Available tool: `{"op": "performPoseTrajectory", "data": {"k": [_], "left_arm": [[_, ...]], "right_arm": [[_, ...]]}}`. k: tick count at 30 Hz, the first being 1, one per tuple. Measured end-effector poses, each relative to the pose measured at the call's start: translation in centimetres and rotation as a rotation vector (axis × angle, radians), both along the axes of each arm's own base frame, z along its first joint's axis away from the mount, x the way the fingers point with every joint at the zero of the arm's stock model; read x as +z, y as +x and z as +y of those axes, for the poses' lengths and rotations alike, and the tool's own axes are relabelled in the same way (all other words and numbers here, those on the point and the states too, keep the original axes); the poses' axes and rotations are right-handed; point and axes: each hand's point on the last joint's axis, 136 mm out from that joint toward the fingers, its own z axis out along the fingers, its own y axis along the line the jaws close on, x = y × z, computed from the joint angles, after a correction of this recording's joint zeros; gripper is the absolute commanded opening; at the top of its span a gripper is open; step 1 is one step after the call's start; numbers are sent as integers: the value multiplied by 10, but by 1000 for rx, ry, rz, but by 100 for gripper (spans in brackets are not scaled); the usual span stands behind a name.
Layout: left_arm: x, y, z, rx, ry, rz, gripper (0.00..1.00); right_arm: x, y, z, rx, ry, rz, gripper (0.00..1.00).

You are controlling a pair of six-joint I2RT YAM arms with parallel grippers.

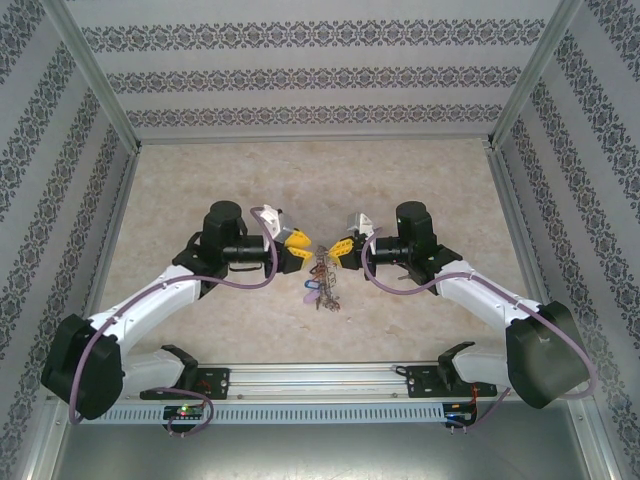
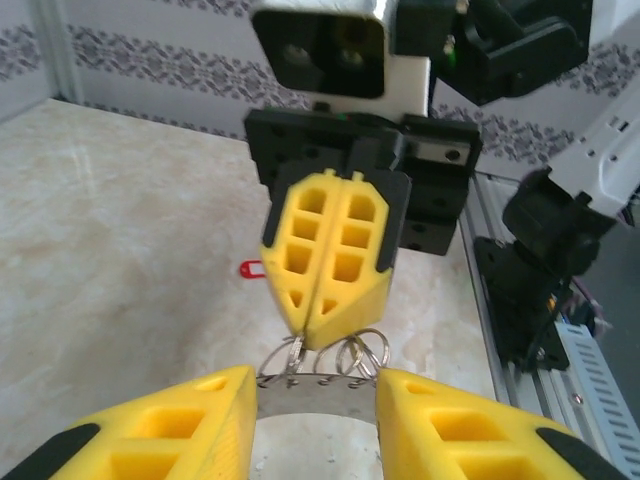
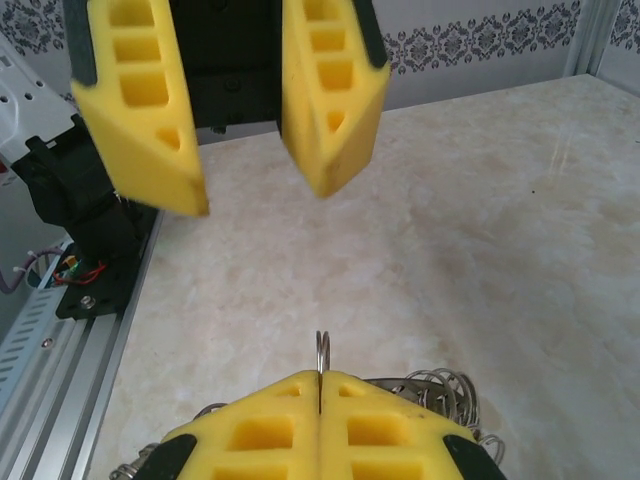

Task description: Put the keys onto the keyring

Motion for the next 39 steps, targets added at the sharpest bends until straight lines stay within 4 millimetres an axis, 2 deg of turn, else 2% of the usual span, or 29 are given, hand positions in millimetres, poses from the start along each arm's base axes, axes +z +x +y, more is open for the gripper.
{"op": "performPoseTrajectory", "data": {"k": [5,18,23,27,35,39], "left_arm": [[-19,-1,-4,-21,51,-4,35],[-38,4,-14,-39,111,-57,37],[-39,7,-16,-41,118,-64,36],[-40,8,-16,-36,122,-71,29],[-42,10,-17,-45,137,-78,23],[-45,9,-17,-50,148,-75,13]], "right_arm": [[0,0,0,5,-2,-20,0],[-6,-2,6,33,-12,-10,0],[-5,-3,8,48,-10,-3,0],[-6,-3,9,51,-11,2,0],[-6,-3,9,57,-10,8,0],[-7,-4,10,64,-9,13,0]]}}
